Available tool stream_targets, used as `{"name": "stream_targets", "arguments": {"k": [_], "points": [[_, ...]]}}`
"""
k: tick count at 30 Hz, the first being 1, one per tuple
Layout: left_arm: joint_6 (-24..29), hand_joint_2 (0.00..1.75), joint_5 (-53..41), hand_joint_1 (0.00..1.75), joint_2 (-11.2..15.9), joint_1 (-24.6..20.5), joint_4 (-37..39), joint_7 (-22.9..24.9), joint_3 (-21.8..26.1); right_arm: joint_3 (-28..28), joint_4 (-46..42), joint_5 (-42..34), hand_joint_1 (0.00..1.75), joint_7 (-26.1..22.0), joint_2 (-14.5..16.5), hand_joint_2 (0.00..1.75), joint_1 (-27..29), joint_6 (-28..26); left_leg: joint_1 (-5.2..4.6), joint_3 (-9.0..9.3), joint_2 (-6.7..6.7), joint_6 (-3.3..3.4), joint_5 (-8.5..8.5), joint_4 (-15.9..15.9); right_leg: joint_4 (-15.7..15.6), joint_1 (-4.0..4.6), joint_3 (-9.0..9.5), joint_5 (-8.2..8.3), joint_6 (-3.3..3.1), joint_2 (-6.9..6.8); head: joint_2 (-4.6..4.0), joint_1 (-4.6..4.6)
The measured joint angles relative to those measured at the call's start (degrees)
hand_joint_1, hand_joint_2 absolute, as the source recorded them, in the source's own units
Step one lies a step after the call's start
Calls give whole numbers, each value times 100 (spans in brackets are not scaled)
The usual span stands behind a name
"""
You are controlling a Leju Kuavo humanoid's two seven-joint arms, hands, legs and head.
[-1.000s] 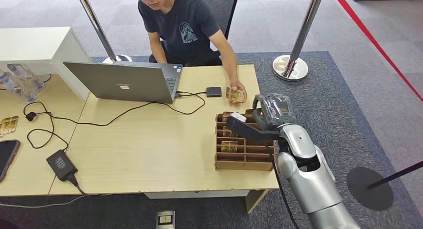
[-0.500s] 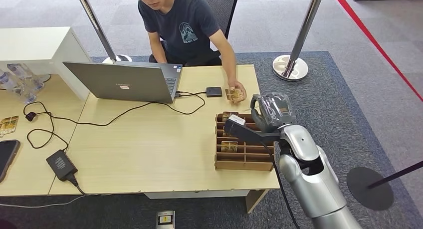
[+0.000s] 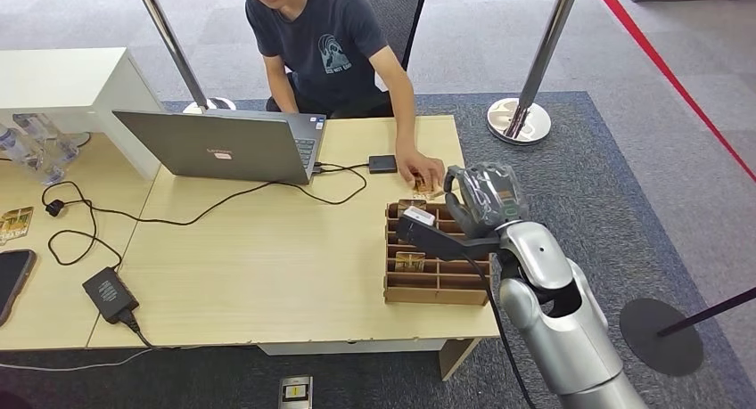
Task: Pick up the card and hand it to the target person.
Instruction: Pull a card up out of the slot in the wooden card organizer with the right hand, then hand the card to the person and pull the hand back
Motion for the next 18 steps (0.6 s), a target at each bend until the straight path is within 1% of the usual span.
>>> {"name": "stream_targets", "arguments": {"k": [10,18], "points": [[12,0,2,0,10,0,5,-27,2,-28,-188,35,175,27,68,175,-3,-110,0,-7,1,1,2,1,0,1,-7,2,-1,2,0,0],[-7,0,-41,0,19,7,5,-59,-38,-5,189,-2,175,21,376,175,-297,-260,1,-5,11,-1,2,0,2,1,-8,4,-2,11,0,0]]}}
